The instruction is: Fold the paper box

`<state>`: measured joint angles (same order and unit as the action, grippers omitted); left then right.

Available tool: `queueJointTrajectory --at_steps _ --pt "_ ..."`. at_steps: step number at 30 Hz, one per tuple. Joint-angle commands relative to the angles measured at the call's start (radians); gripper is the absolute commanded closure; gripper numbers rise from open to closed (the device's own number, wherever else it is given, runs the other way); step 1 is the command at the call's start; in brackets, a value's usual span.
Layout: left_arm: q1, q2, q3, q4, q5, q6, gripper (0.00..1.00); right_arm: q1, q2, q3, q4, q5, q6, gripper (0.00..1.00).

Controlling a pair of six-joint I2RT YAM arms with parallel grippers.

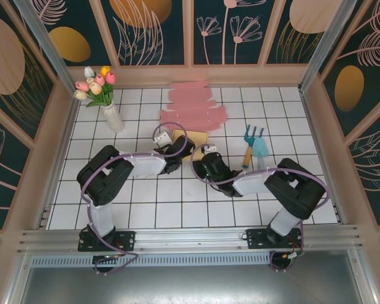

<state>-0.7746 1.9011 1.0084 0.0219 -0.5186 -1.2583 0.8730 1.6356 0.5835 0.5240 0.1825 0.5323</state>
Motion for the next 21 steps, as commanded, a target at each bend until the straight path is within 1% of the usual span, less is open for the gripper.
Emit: queueJointTrajectory --at_steps 1,5,11,15,21 --pt "0.000 0.108 -0.068 -0.300 0.108 0.080 0.23 -0.003 0.035 0.051 -0.007 -0.006 -0.006 0.74" --pt "0.001 0.109 -0.069 -0.300 0.109 0.083 0.23 -0.021 0.084 0.071 -0.004 -0.015 -0.006 0.75" --pt "0.001 0.108 -0.068 -0.298 0.111 0.089 0.23 -0.083 0.161 0.042 0.052 -0.038 0.003 0.75" --pt "0.001 0.108 -0.070 -0.298 0.112 0.093 0.23 -0.112 0.170 0.039 0.068 -0.051 0.002 0.75" --pt "0.000 0.110 -0.066 -0.301 0.112 0.097 0.23 -0.117 0.159 0.072 0.039 -0.049 -0.005 0.75"
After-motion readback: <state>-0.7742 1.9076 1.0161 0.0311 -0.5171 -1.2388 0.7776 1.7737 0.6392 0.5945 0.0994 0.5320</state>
